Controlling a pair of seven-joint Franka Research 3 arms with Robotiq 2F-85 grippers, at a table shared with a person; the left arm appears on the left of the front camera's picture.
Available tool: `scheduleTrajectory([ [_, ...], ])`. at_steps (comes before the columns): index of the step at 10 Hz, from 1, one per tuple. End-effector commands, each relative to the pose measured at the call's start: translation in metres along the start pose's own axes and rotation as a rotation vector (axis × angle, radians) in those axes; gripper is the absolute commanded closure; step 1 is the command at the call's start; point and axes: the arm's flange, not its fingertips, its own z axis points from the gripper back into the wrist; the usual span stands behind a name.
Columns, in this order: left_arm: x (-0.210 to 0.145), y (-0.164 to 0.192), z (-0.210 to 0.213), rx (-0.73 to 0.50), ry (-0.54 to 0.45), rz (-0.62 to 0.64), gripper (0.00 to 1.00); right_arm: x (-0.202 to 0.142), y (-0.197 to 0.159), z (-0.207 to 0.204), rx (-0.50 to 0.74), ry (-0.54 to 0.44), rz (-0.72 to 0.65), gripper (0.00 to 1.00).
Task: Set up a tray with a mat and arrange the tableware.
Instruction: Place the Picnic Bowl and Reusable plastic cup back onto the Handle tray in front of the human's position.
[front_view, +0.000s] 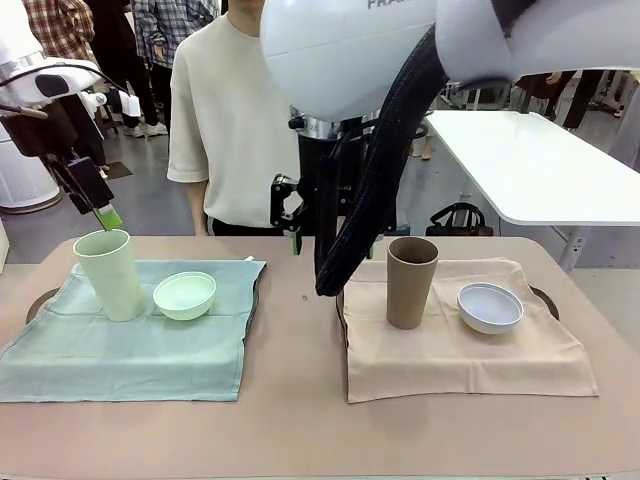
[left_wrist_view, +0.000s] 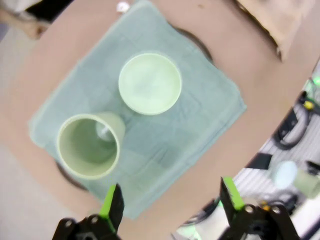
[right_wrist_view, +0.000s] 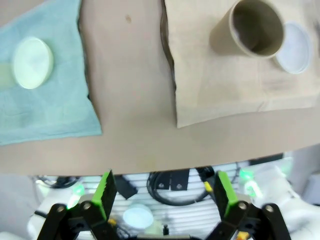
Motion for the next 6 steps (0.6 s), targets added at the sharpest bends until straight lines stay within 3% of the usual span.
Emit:
scheduleTrajectory([
  [1, -0.010, -0.029, -0.014, 0.056, 0.076, 0.187, 0.00, -0.010, -0.063, 0.010, 0.063, 0.023, 0.051, 0.00],
  [4, -0.013, -0.049, -0.028, 0.060, 0.126, 0.233, 0.00, -0.025, -0.136, 0.000, 0.119, 0.129, 0.169, 0.00],
  [5, -0.018, -0.051, -0.024, 0.030, 0.093, 0.212, 0.00, -0.027, -0.140, -0.003, 0.069, 0.150, 0.097, 0.00],
  [6, -0.010, -0.042, -0.028, 0.062, 0.113, 0.220, 0.00, -0.014, -0.112, 0.016, 0.114, 0.073, 0.128, 0.00],
])
